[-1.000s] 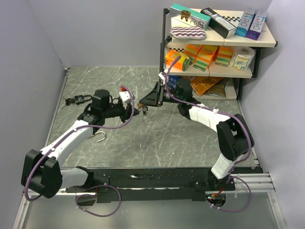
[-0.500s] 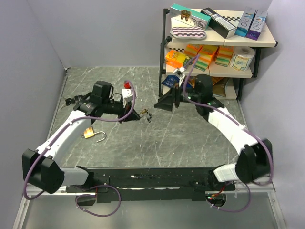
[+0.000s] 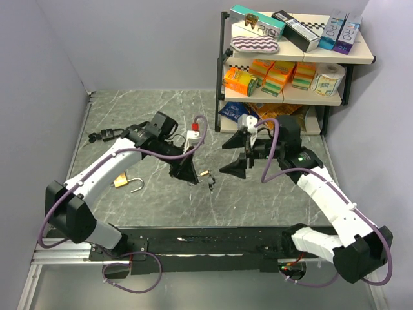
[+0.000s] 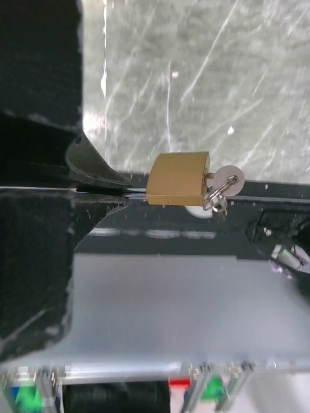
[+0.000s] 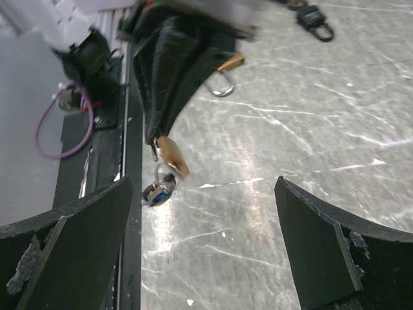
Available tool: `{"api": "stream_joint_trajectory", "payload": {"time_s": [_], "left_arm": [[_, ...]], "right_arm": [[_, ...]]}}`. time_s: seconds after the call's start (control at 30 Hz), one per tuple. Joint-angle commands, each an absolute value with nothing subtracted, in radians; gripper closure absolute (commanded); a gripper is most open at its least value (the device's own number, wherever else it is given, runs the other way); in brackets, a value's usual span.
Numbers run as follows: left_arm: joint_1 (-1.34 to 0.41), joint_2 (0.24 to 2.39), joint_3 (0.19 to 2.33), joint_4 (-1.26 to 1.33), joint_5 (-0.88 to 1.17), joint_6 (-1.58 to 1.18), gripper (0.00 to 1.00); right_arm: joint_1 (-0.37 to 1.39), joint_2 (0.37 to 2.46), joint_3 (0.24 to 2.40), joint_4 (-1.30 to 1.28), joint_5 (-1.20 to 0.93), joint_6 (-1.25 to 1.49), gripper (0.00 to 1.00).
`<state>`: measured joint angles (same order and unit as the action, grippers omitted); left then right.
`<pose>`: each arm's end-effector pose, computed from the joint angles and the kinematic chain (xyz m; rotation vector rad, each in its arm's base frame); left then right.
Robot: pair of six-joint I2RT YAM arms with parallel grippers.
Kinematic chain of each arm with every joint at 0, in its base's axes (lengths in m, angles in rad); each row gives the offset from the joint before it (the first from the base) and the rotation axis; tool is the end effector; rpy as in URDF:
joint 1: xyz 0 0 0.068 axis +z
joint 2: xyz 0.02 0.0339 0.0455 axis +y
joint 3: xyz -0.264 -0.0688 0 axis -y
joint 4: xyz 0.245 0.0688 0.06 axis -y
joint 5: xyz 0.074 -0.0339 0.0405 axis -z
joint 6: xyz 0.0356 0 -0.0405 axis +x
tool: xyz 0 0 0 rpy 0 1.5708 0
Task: Lock with the key
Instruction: Lock the lock.
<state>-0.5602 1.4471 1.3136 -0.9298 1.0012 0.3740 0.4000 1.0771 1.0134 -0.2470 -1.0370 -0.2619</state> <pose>0.2243 -0.1761 0.3209 1.3875 1.9935 -1.3679 0.2008 0.1182 0.3621 -1.2285 1.3860 1.0594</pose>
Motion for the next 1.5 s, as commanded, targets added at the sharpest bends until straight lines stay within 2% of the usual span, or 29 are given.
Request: {"api": "stream_joint_trajectory", "payload": {"time_s": [0.0, 0.2, 0.33, 0.57, 0.8, 0.9, 1.0, 1.07, 1.1, 1.13, 1.47], "left_arm": [[-0.577, 1.502, 1.426, -1.015, 1.029, 0.299, 0.99], [-0.618, 1.536, 1.454, -1.055, 1.051, 0.223, 0.99], [-0.664, 1.52, 1.437, -1.046, 1.023, 0.209, 0.99], [-0.676, 1.534, 1.448, -1.051, 1.049, 0.198, 0.99], [-0.676, 1.532, 1.45, -1.061, 1.065, 0.204, 0.99], [-0.676, 1.535, 1.451, -1.063, 1.068, 0.209, 0.99], [-0.676, 1.539, 1.453, -1.066, 1.075, 0.212, 0.99], [-0.676, 1.542, 1.451, -1.065, 1.077, 0.212, 0.99], [-0.676, 1.545, 1.453, -1.068, 1.08, 0.213, 0.99], [-0.676, 1.545, 1.453, -1.069, 1.081, 0.215, 0.99], [-0.68, 1.554, 1.443, -1.054, 1.089, 0.196, 0.99]], "right_arm": [[0.459, 1.063, 0.994, -0.284, -1.034, -0.402, 0.01], [0.52, 1.034, 0.945, -0.252, -0.994, -0.443, 0.08], [0.558, 1.042, 0.959, -0.279, -0.96, -0.497, 0.22], [0.623, 1.057, 0.965, -0.308, -0.888, -0.572, 0.25], [0.649, 1.04, 0.954, -0.446, -0.865, -0.747, 0.44], [0.655, 1.034, 0.95, -0.465, -0.833, -0.782, 0.48], [0.658, 1.035, 0.954, -0.465, -0.81, -0.807, 0.47], [0.661, 1.038, 0.965, -0.46, -0.804, -0.807, 0.42], [0.669, 1.042, 0.972, -0.451, -0.804, -0.801, 0.36], [0.67, 1.046, 0.98, -0.443, -0.807, -0.795, 0.36], [0.747, 1.065, 0.999, -0.422, -0.795, -0.767, 0.35]]}}
